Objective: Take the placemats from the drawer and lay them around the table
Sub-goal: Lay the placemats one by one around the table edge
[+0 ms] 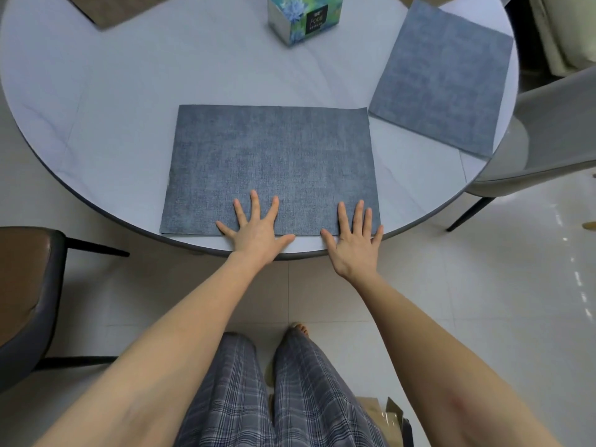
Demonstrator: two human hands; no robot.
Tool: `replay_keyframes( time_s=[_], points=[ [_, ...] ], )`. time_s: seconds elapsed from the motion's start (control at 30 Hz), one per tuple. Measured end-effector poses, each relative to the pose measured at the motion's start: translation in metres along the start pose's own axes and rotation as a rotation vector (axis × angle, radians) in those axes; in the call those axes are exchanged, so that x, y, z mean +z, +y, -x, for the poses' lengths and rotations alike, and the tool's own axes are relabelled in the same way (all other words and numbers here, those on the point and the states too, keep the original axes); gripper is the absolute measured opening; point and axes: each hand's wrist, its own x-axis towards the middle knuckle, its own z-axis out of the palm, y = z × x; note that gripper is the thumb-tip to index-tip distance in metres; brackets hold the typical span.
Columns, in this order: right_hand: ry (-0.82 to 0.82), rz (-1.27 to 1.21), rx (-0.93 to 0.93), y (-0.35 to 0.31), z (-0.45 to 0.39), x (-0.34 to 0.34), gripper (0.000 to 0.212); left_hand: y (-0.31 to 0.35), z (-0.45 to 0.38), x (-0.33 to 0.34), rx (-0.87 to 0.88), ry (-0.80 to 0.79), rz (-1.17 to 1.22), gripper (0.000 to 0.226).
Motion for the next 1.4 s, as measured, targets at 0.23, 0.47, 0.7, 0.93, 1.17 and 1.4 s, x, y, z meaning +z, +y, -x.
replay_keyframes(
  time_s=[0.23, 0.47, 0.7, 0.93, 1.17, 1.4],
  points=[
    [-0.054, -0.015, 0.038, -0.023, 0.002, -0.002, 0.069, -0.003, 0.000, 0.002, 0.015, -0.004, -0.018, 0.088],
    [-0.094, -0.036, -0.075, -0.027, 0.005, 0.008, 0.063, -0.014, -0.001, -0.005, 0.051, -0.033, 0.011, 0.078],
    [-0.015, 0.066, 0.006, -0.048, 0.013, 0.007, 0.062, -0.076, 0.006, -0.021, 0.000, 0.079, -0.096, 0.072],
    [0.004, 0.049, -0.193, -0.138, 0.011, 0.018, 0.065, -0.179, -0.012, -0.048, 0.199, 0.075, -0.094, 0.084],
    [-0.086, 0.044, -0.063, -0.169, 0.006, 0.037, 0.071, -0.224, -0.031, -0.066, 0.465, -0.045, 0.058, 0.075],
    [-0.136, 0.088, -0.045, -0.171, 0.006, 0.032, 0.071, -0.240, -0.036, -0.074, 0.557, -0.080, 0.093, 0.064]
  ],
)
